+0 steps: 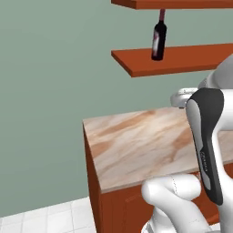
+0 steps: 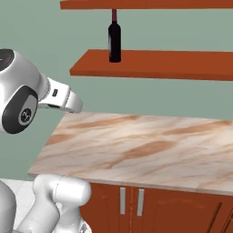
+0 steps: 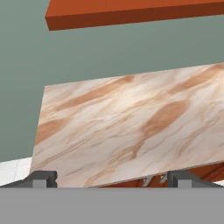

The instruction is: Get the candle and the wine from the cabinet and move them to the dining counter.

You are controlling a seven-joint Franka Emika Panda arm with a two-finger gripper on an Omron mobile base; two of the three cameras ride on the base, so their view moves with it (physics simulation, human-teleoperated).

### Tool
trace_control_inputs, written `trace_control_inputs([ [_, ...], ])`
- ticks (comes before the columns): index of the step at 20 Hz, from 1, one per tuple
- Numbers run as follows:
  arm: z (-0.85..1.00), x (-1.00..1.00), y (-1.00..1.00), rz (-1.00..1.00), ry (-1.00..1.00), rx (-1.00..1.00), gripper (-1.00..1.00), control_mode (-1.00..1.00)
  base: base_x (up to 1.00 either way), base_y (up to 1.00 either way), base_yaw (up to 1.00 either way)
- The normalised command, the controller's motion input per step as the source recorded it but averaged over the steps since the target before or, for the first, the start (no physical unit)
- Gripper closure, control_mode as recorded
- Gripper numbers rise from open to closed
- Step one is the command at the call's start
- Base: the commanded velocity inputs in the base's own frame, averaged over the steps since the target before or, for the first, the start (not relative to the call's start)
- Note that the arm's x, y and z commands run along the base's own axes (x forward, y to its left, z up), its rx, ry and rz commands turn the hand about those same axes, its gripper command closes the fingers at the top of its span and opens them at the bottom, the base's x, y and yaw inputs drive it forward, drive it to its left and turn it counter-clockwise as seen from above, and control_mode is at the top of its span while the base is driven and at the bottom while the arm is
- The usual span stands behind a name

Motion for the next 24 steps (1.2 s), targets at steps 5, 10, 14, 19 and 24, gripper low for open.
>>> trace_control_inputs([
  [5, 0.00, 0.00, 0.00, 0.00, 0.00, 0.00, -1.00, 1.00, 0.34, -0.36, 0.07],
  [10, 0.00, 0.00, 0.00, 0.00, 0.00, 0.00, -1.00, 1.00, 0.13, -0.47, 0.02],
  [14, 0.00, 0.00, 0.00, 0.00, 0.00, 0.00, -1.00, 1.00, 0.13, -0.32, 0.01],
  [19, 0.00, 0.00, 0.00, 0.00, 0.00, 0.00, -1.00, 1.00, 0.29, -0.02, 0.02],
  [24, 0.00, 0.00, 0.00, 0.00, 0.00, 0.00, -1.00, 1.00, 0.22, 0.00, 0.07],
])
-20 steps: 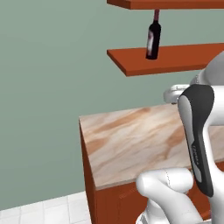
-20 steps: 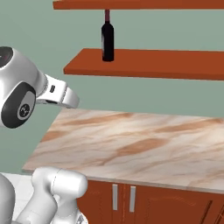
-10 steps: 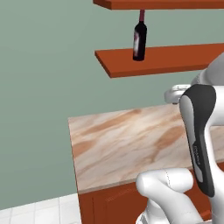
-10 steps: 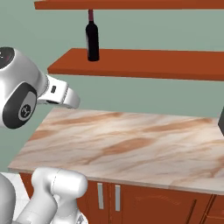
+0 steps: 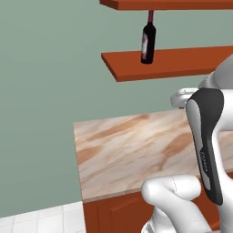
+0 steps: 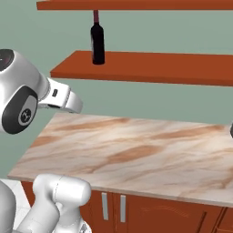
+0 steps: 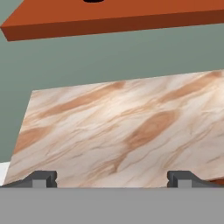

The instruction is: Get the candle and the wine from the cabinet and move them to the dining counter.

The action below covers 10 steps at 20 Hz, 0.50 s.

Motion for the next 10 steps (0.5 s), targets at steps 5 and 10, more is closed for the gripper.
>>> trace_control_inputs([
  [5, 0.00, 0.00, 0.00, 0.00, 0.00, 0.00, -1.00, 1.00, 0.33, 0.00, 0.06],
  [10, 0.00, 0.00, 0.00, 0.00, 0.00, 0.00, -1.00, 1.00, 0.38, 0.00, 0.05],
])
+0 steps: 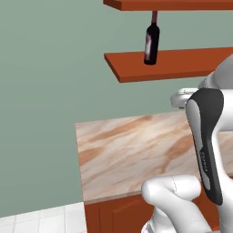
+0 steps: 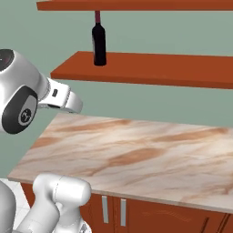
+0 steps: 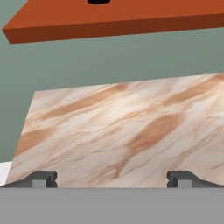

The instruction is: Get the candle and the wine from the cabinet and move them to the dining counter.

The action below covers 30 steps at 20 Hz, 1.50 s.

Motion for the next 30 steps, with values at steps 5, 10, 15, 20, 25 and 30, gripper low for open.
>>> trace_control_inputs([
  [5, 0.00, 0.00, 0.00, 0.00, 0.00, 0.00, -1.00, 1.00, 0.48, 0.00, 0.01],
  [10, 0.00, 0.00, 0.00, 0.00, 0.00, 0.00, -1.00, 1.00, 0.57, 0.00, 0.00],
  [15, 0.00, 0.06, 0.00, 0.00, 0.00, 0.00, -1.00, -1.00, 0.34, 0.00, 0.00],
  [20, 0.26, 0.08, 0.00, 0.00, -0.02, 0.00, -1.00, -1.00, 0.00, 0.00, 0.00],
  [25, 0.78, -0.01, 0.00, 0.00, -0.21, 0.00, -1.00, -1.00, 0.00, 0.00, 0.00],
  [30, 0.85, -0.08, 0.00, 0.00, -0.32, 0.00, -1.00, -1.00, 0.00, 0.00, 0.00],
])
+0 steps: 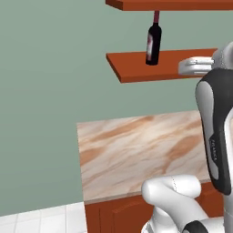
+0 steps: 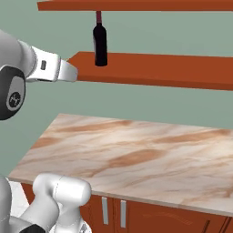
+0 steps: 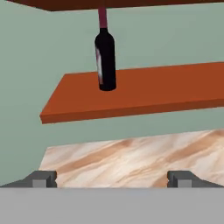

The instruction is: Get the candle and the wine from the cabinet and move them to the dining counter.

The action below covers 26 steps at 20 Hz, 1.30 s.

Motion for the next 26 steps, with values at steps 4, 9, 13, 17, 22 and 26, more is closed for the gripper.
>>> trace_control_inputs([
  [4, 0.46, 0.00, 0.00, 0.03, -0.39, -0.01, -1.00, -1.00, 0.00, 0.00, 0.00],
  [9, 0.13, 0.00, 0.00, 0.03, -0.27, 0.00, -1.00, -1.00, 0.00, 0.00, 0.00],
  [13, 0.20, 0.20, 0.00, 0.02, -0.04, 0.00, -1.00, -1.00, 0.00, 0.00, 0.00],
  [17, 0.20, 0.23, 0.00, 0.02, 0.00, 0.00, -1.00, -1.00, 0.00, 0.00, 0.00],
  [22, 0.17, 0.21, 0.00, 0.00, 0.00, 0.00, -1.00, -1.00, 0.00, 0.00, 0.00],
  [26, 0.09, 0.28, 0.01, 0.00, 0.00, 0.00, -1.00, -1.00, 0.00, 0.00, 0.00],
])
